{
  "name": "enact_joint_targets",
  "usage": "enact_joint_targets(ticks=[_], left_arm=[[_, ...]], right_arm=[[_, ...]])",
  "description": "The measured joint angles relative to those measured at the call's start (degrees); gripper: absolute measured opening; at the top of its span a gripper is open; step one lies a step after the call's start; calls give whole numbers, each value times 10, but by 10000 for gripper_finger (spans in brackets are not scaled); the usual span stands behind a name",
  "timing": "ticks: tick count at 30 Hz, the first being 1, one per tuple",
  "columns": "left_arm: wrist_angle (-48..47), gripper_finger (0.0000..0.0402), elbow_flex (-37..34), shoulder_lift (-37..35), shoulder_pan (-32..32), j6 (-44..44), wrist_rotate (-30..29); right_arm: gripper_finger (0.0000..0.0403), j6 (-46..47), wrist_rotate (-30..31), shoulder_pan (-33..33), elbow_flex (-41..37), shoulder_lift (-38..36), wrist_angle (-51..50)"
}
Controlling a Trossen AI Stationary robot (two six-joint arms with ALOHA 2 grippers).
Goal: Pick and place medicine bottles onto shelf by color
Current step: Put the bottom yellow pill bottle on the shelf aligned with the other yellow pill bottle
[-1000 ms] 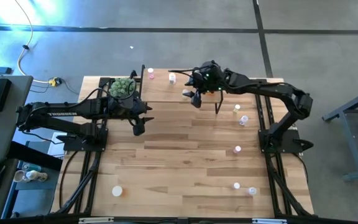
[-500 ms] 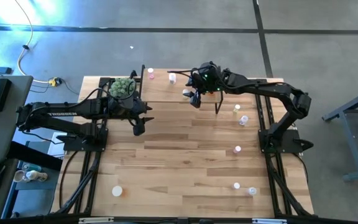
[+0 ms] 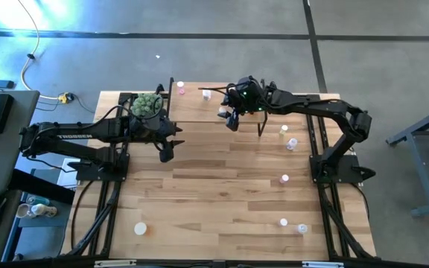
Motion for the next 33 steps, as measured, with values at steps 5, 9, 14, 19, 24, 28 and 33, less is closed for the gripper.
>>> enact_joint_targets(ticks=[5,9,14,19,24,28,33], left_arm=[[0,200,0,0,0,0,0],[0,200,0,0,0,0,0],[0,200,0,0,0,0,0],[0,200,0,0,0,0,0],[0,200,0,0,0,0,0],[0,200,0,0,0,0,0],[0,200,0,0,0,-1,0]], right_arm=[[225,-2,24,3,0,3,3],[223,-2,24,3,0,3,0],[196,-2,24,3,0,3,0],[158,-2,24,3,0,3,-1],[132,-17,24,2,0,3,-2],[117,-24,24,0,0,0,-2],[111,-42,25,-7,0,-20,-3]])
